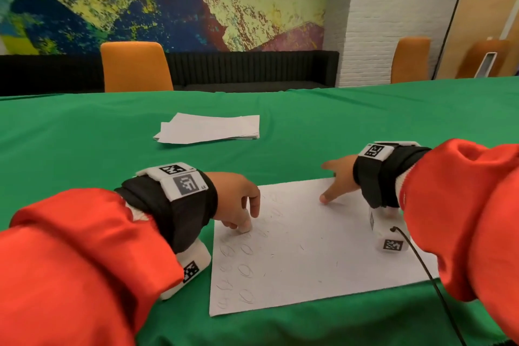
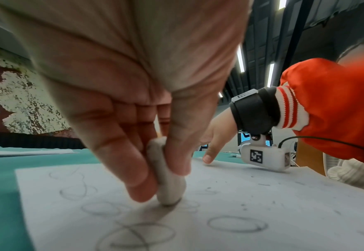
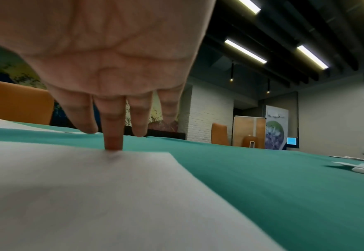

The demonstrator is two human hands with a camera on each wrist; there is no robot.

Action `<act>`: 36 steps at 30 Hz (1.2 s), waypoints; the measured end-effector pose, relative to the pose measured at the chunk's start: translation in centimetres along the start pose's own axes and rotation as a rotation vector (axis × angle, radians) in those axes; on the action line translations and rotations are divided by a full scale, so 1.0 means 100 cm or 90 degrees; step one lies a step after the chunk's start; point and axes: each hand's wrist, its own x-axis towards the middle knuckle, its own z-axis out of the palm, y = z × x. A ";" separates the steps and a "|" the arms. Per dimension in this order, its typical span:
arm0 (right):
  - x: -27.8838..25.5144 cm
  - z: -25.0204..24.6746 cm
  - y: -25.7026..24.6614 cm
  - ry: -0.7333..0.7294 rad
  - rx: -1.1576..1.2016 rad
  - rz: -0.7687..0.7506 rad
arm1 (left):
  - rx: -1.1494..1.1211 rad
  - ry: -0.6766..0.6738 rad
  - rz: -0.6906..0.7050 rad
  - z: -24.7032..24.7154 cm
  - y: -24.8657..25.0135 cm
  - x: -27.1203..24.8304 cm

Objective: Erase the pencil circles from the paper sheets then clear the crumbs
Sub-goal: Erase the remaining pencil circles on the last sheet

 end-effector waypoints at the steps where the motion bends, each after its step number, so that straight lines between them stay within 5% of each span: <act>1: 0.000 -0.003 -0.001 0.031 -0.007 -0.005 | -0.003 0.000 0.000 0.000 -0.001 -0.002; 4: -0.004 -0.013 -0.007 0.071 -0.051 -0.046 | -0.010 -0.001 -0.005 0.001 -0.006 -0.006; 13: -0.005 -0.001 -0.009 -0.008 -0.016 0.000 | 0.002 -0.002 -0.006 0.001 -0.007 -0.011; 24: -0.002 -0.005 -0.040 0.054 -0.050 -0.142 | -0.007 0.018 -0.005 -0.002 -0.016 -0.022; 36: -0.008 -0.015 -0.068 0.122 -0.072 -0.122 | 0.017 -0.028 -0.036 -0.003 -0.037 -0.042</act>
